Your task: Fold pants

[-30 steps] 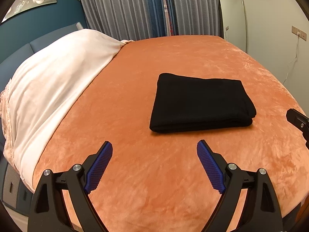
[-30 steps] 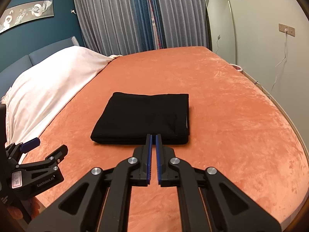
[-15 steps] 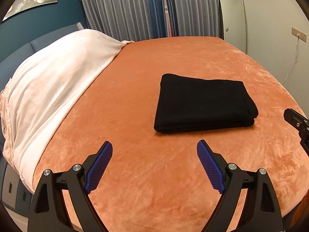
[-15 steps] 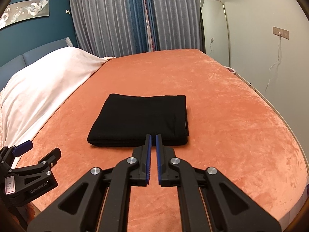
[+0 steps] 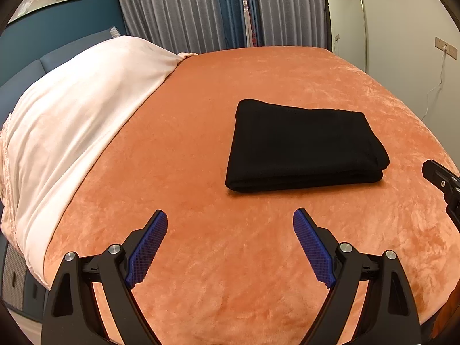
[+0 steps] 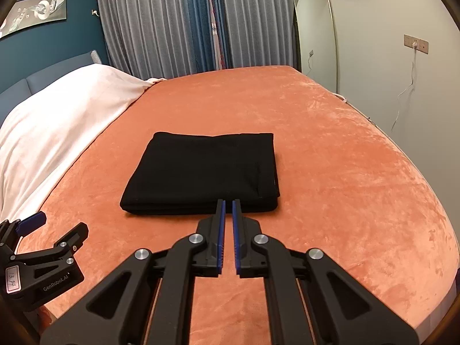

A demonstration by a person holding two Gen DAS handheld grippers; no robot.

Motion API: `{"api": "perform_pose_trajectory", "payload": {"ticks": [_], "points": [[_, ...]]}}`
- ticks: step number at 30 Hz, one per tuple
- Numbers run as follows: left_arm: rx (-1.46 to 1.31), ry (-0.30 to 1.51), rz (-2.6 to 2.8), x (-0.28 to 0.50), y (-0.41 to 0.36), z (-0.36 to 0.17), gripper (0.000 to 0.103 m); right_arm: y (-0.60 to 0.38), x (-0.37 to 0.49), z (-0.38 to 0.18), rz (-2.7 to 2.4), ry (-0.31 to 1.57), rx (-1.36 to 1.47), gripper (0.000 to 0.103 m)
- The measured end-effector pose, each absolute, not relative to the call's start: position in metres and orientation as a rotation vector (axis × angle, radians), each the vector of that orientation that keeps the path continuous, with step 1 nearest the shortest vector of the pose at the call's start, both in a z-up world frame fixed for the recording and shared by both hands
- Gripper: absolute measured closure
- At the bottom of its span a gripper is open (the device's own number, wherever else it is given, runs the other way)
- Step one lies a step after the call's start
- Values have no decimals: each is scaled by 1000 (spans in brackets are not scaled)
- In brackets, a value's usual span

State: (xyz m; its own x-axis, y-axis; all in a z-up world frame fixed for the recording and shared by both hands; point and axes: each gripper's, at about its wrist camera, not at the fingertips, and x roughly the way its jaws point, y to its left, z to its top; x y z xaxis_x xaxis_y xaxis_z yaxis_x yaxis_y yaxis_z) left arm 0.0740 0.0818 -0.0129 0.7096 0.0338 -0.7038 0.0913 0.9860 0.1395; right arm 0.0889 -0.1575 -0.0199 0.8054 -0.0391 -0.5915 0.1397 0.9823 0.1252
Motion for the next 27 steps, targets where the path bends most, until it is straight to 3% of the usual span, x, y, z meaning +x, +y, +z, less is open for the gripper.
{"api": "perform_pose_trajectory", "payload": {"ticks": [7,8,9,11,16,18,21,27], "points": [[160,803,-26,75,89,-20,16,-161,89,-25,-104,645,167,98],[160,806,-24,75,90,-21,16,-160,90,-27,-102,650,163,95],[161,807,-21,75,91,-22,16,-160,91,-29,-105,657,150,76],[163,815,-13,76,95,-26,16,-161,94,-36,-126,660,123,51],[172,846,22,89,108,-40,16,-177,110,-64,-124,729,120,53],[171,867,36,96,112,-47,16,-180,124,-78,-107,775,116,67],[163,872,36,100,114,-50,16,-183,147,-94,-79,815,133,77],[191,858,18,99,106,-48,16,-187,172,-100,-139,823,131,78]]}}
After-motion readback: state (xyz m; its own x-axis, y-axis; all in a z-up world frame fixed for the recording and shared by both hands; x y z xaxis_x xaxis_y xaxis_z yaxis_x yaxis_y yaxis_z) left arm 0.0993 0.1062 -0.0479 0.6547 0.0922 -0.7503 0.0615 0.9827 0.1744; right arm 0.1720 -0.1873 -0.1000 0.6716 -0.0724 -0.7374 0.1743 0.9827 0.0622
